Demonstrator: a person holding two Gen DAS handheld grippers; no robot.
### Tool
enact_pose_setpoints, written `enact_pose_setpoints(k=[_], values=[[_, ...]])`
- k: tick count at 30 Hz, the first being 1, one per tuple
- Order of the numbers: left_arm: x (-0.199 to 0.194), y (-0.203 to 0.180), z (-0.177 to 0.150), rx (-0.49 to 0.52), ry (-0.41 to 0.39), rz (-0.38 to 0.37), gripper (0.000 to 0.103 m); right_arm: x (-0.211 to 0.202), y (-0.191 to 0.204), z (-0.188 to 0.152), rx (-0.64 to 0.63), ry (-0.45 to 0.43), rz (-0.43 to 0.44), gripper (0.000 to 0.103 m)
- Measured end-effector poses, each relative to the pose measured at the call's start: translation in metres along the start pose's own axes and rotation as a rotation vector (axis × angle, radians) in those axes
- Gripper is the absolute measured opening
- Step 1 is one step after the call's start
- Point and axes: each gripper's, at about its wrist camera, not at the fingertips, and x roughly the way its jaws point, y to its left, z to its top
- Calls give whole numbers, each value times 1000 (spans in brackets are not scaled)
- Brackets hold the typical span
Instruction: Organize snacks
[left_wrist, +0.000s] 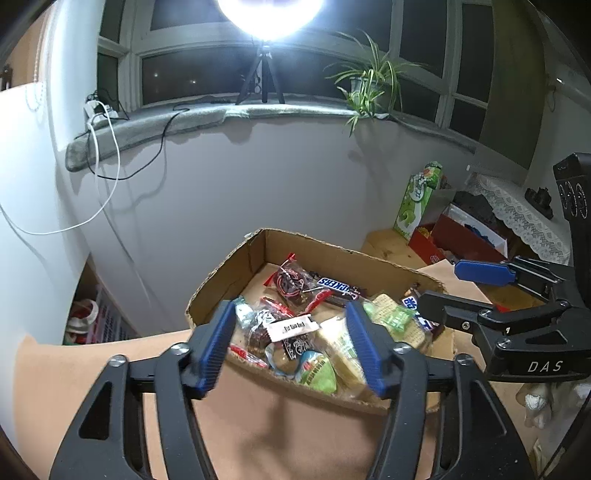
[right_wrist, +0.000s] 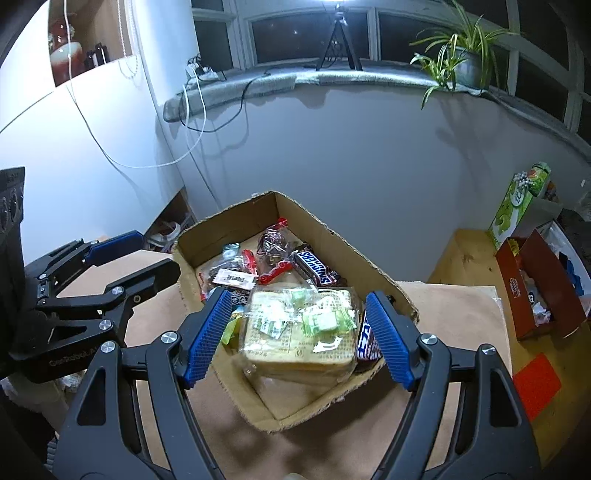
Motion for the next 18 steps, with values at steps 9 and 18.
enact_pose_setpoints(k=[9,18], values=[[-28,-4,-19,-16,-28,-1,71,-37,8,-24,13,-81,-45,92],[-68,-3,-37,-68,-93,31,80,-68,13,-55,39,-147,-124,103]])
